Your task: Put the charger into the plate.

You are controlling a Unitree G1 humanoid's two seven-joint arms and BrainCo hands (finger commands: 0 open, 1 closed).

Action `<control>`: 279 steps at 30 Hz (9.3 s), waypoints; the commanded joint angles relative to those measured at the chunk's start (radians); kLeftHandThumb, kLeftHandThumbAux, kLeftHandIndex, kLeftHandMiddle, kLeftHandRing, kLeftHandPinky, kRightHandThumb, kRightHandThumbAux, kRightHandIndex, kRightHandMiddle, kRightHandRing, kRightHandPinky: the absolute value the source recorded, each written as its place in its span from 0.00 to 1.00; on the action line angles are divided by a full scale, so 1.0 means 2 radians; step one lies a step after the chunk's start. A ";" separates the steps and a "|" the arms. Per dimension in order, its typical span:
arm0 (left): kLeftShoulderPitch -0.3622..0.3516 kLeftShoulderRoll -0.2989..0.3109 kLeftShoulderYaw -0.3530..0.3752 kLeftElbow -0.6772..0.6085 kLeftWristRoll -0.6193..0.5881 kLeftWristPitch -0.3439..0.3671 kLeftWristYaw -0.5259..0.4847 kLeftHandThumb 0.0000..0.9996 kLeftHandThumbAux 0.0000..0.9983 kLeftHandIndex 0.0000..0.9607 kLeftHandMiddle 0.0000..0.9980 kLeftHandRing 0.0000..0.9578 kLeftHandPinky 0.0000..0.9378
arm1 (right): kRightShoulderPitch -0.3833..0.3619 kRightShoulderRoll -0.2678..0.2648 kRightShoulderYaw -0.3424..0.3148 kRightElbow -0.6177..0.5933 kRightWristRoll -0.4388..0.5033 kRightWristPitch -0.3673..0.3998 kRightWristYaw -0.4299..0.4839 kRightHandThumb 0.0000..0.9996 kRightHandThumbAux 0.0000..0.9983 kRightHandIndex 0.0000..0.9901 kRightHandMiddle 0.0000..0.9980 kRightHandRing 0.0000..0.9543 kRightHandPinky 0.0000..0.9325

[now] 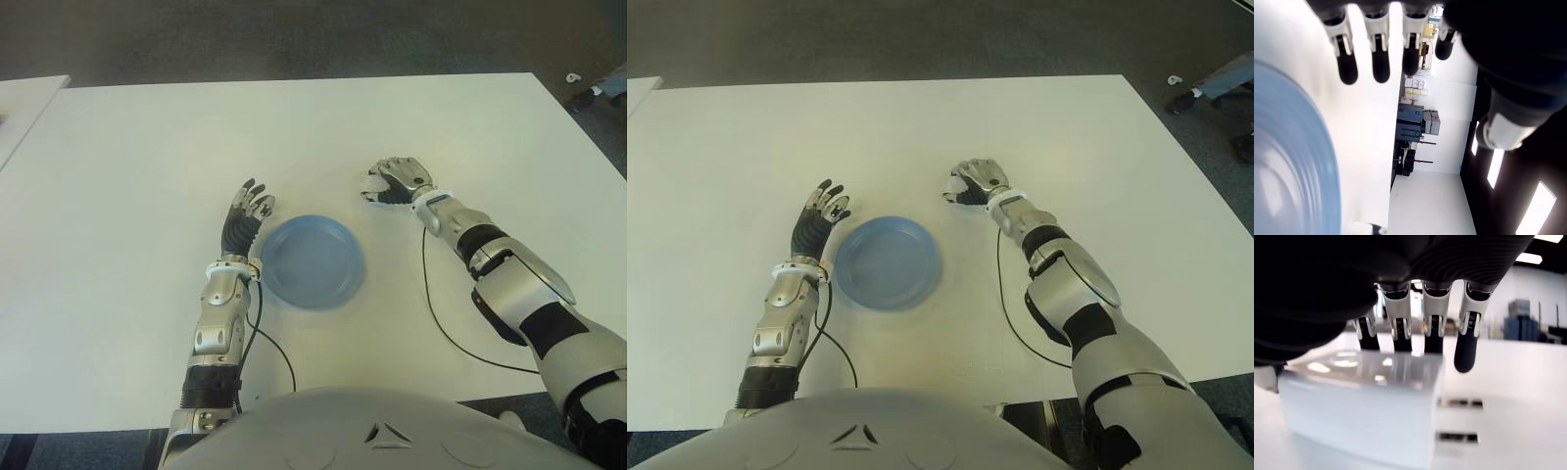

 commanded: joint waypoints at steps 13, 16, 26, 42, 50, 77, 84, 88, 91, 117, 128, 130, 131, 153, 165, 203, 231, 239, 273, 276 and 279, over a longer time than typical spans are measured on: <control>0.004 0.002 -0.001 -0.001 0.001 0.014 -0.002 0.08 0.57 0.05 0.13 0.16 0.20 | 0.004 -0.005 0.049 0.017 -0.065 0.040 -0.156 0.28 0.58 0.75 0.86 0.90 0.95; 0.004 0.003 -0.001 0.001 0.002 0.013 -0.002 0.07 0.57 0.05 0.13 0.15 0.20 | 0.000 -0.005 0.050 0.017 -0.066 0.038 -0.164 0.27 0.59 0.76 0.86 0.90 0.95; 0.004 0.002 0.000 0.000 -0.002 0.014 -0.004 0.07 0.57 0.06 0.14 0.17 0.22 | -0.005 -0.006 0.057 0.017 -0.072 0.034 -0.175 0.28 0.63 0.75 0.86 0.90 0.94; 0.005 0.001 0.000 -0.001 -0.003 0.012 -0.004 0.07 0.58 0.07 0.16 0.19 0.25 | -0.031 -0.008 0.044 0.014 -0.057 0.019 -0.145 0.28 0.71 0.75 0.86 0.90 0.93; 0.005 0.000 -0.001 0.000 -0.003 0.014 -0.003 0.08 0.58 0.07 0.15 0.18 0.23 | -0.049 -0.006 0.020 0.008 -0.037 -0.006 -0.119 0.29 0.77 0.76 0.88 0.91 0.93; 0.006 -0.004 -0.005 -0.005 -0.005 0.025 -0.003 0.09 0.58 0.09 0.17 0.20 0.26 | -0.089 -0.030 -0.100 -0.023 0.114 -0.136 0.298 0.35 0.17 0.00 0.00 0.00 0.00; 0.006 -0.003 -0.008 -0.010 -0.002 0.030 -0.003 0.10 0.59 0.09 0.17 0.21 0.27 | -0.092 -0.038 -0.102 -0.028 0.112 -0.142 0.346 0.40 0.15 0.00 0.00 0.00 0.00; 0.007 -0.002 -0.009 -0.012 -0.003 0.033 -0.004 0.10 0.59 0.09 0.17 0.21 0.28 | -0.094 -0.042 -0.103 -0.029 0.113 -0.146 0.367 0.43 0.14 0.00 0.00 0.00 0.00; 0.008 -0.002 -0.009 -0.016 -0.005 0.038 -0.005 0.10 0.58 0.09 0.16 0.20 0.27 | -0.097 -0.048 -0.096 -0.031 0.103 -0.148 0.375 0.46 0.14 0.00 0.00 0.00 0.00; 0.015 0.001 -0.009 -0.027 -0.009 0.047 -0.016 0.09 0.58 0.09 0.15 0.20 0.26 | -0.094 -0.084 -0.052 -0.023 0.038 -0.133 0.336 0.47 0.14 0.00 0.00 0.00 0.00; 0.015 0.004 -0.004 -0.020 -0.012 0.042 -0.025 0.09 0.57 0.09 0.16 0.20 0.27 | -0.079 -0.111 -0.016 -0.004 -0.013 -0.108 0.260 0.44 0.13 0.00 0.00 0.00 0.00; 0.015 0.004 -0.004 -0.019 -0.013 0.043 -0.025 0.09 0.57 0.09 0.16 0.21 0.27 | -0.075 -0.109 -0.014 0.001 -0.015 -0.103 0.250 0.43 0.13 0.00 0.00 0.00 0.00; 0.015 0.005 -0.003 -0.019 -0.014 0.043 -0.026 0.09 0.57 0.10 0.16 0.21 0.27 | -0.073 -0.109 -0.013 0.002 -0.016 -0.101 0.245 0.43 0.13 0.00 0.00 0.00 0.00; 0.015 0.005 -0.003 -0.012 -0.017 0.035 -0.031 0.09 0.59 0.09 0.16 0.20 0.25 | -0.052 -0.105 0.001 0.011 -0.024 -0.087 0.173 0.42 0.12 0.00 0.00 0.00 0.00; 0.015 0.001 -0.003 -0.016 -0.021 0.041 -0.029 0.09 0.59 0.10 0.17 0.22 0.28 | -0.044 -0.101 0.004 0.011 -0.026 -0.087 0.171 0.42 0.13 0.00 0.00 0.00 0.00; 0.020 0.003 -0.006 -0.027 -0.024 0.046 -0.031 0.08 0.59 0.09 0.18 0.23 0.29 | -0.018 -0.093 0.061 0.009 -0.057 -0.116 0.096 0.40 0.15 0.00 0.00 0.00 0.00; 0.018 0.005 -0.007 -0.024 -0.023 0.040 -0.035 0.07 0.58 0.10 0.19 0.24 0.31 | -0.003 -0.086 0.100 -0.021 -0.069 -0.170 0.071 0.36 0.15 0.00 0.00 0.00 0.00; 0.020 0.004 -0.009 -0.029 -0.024 0.042 -0.037 0.08 0.59 0.10 0.19 0.25 0.29 | 0.011 -0.081 0.072 -0.043 -0.034 -0.202 0.114 0.37 0.14 0.00 0.00 0.00 0.00; 0.020 0.018 -0.028 -0.026 -0.025 0.041 -0.066 0.12 0.57 0.09 0.19 0.23 0.26 | 0.280 -0.068 -0.135 -0.548 0.105 0.071 0.403 0.34 0.13 0.00 0.00 0.00 0.00; 0.020 0.018 -0.029 -0.025 -0.024 0.039 -0.067 0.12 0.57 0.09 0.19 0.23 0.26 | 0.271 -0.066 -0.136 -0.526 0.101 0.074 0.400 0.35 0.13 0.00 0.00 0.00 0.00; 0.020 0.017 -0.030 -0.024 -0.023 0.038 -0.067 0.12 0.57 0.09 0.19 0.23 0.25 | 0.264 -0.066 -0.139 -0.503 0.101 0.072 0.396 0.35 0.14 0.00 0.00 0.00 0.00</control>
